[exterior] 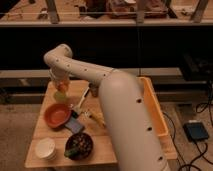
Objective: Place apple in red bowl
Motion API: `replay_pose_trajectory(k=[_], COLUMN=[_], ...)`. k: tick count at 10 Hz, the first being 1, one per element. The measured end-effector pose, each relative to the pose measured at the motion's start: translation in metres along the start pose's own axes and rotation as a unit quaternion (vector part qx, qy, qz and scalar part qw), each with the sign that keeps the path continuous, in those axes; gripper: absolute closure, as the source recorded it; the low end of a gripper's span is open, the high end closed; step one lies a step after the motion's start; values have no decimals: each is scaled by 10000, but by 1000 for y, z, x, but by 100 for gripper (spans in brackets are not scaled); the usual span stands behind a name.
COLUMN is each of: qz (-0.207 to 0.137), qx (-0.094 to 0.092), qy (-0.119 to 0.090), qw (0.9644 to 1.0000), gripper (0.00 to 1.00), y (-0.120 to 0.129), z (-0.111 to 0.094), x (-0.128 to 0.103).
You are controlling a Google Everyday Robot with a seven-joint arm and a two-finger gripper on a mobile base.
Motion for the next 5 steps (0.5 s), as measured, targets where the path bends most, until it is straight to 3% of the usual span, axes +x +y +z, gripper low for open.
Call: replay_pose_trajectory(k=[2, 5], qz=[-124, -627], qx=[286, 975], qy=[114, -90], qw=[9995, 9932], gripper=[74, 74], y=[-4, -45], z=[-17, -18], x=[-3, -35])
